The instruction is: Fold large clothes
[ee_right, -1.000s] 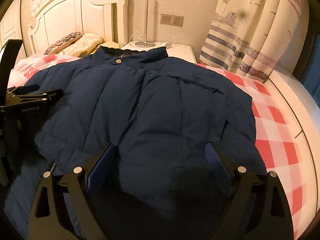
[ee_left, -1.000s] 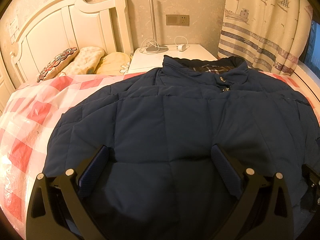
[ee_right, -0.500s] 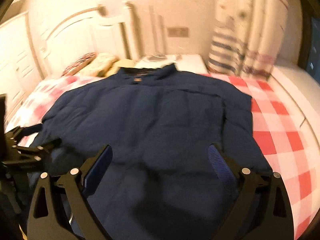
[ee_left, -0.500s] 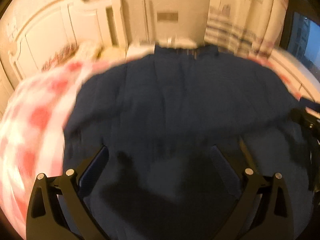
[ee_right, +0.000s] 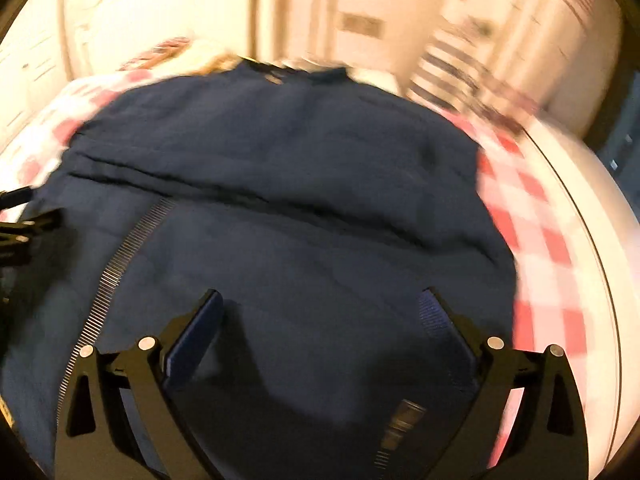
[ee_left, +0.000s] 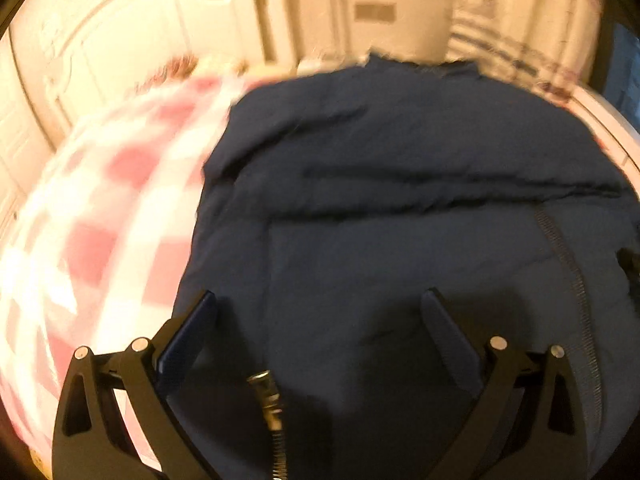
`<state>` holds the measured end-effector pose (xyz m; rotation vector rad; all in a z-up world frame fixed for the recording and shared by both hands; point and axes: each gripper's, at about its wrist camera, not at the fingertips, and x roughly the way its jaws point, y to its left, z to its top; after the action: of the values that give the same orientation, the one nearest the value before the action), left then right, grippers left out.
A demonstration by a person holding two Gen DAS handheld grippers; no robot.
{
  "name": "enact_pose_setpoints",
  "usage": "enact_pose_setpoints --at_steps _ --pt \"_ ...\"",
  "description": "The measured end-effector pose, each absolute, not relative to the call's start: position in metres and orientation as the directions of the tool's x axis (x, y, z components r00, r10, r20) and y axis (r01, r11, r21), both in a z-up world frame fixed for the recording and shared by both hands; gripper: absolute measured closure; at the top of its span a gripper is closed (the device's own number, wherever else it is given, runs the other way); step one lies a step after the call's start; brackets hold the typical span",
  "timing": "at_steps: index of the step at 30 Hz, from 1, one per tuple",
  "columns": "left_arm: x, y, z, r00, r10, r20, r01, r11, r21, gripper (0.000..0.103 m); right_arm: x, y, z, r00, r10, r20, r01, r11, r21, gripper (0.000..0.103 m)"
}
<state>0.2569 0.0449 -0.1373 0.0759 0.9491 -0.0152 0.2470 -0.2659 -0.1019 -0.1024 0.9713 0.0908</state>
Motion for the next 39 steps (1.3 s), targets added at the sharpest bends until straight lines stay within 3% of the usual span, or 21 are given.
enact_pose_setpoints --at_steps 3,8,12,15,18,22,26,31,34,37,39 --pt "0.262 0.058 -0.137 0.57 -0.038 -0.821 0.033 0.999 -0.023 0.002 0.25 -0.292 -0.114 0.546 0.135 -0.827 -0.109 0.99 0.09 0.007" --pt "0.244 0.051 -0.125 0.634 0.075 -0.77 -0.028 0.997 0.074 0.003 0.244 -0.284 -0.105 0.591 0.041 -0.805 -0.08 0.997 -0.009 0.007" --pt "0.207 0.035 -0.107 0.691 -0.036 -0.722 0.052 0.999 0.0 0.002 0.209 -0.272 -0.078 0.676 0.109 -0.729 -0.117 0.992 0.039 0.007" --pt "0.19 0.002 -0.119 0.664 -0.078 -0.744 0.175 0.983 0.054 0.002 0.193 -0.25 -0.078 0.654 0.142 -0.743 -0.218 0.976 -0.006 0.007" --pt "0.188 -0.026 -0.136 0.654 0.0 -0.757 0.21 0.961 0.181 0.002 0.192 -0.227 -0.109 0.564 0.134 -0.815 -0.29 0.956 -0.043 0.007" --pt "0.194 -0.009 -0.137 0.607 -0.056 -0.792 0.204 0.975 0.088 0.002 0.2 -0.234 -0.106 0.551 0.147 -0.821 -0.275 0.961 -0.013 0.007" --pt "0.174 0.012 -0.125 0.631 -0.075 -0.772 0.163 0.986 0.038 0.002 0.186 -0.235 -0.098 0.576 0.119 -0.809 -0.256 0.966 -0.039 0.007" --pt "0.137 0.021 -0.14 0.64 -0.019 -0.768 0.197 0.971 0.139 0.002 0.143 -0.235 -0.099 0.581 0.178 -0.794 -0.291 0.957 0.001 0.007" --pt "0.141 0.03 -0.143 0.63 -0.078 -0.772 0.19 0.98 0.056 0.002 0.132 -0.243 -0.11 0.614 0.207 -0.762 -0.303 0.953 0.014 0.007" --pt "0.136 0.028 -0.133 0.631 -0.044 -0.775 0.157 0.985 0.072 0.003 0.132 -0.243 -0.104 0.599 0.172 -0.782 -0.268 0.963 0.007 0.007" --pt "0.123 0.023 -0.119 0.656 -0.096 -0.749 0.191 0.981 0.042 0.003 0.123 -0.239 -0.091 0.624 0.163 -0.764 -0.253 0.968 -0.001 0.007"
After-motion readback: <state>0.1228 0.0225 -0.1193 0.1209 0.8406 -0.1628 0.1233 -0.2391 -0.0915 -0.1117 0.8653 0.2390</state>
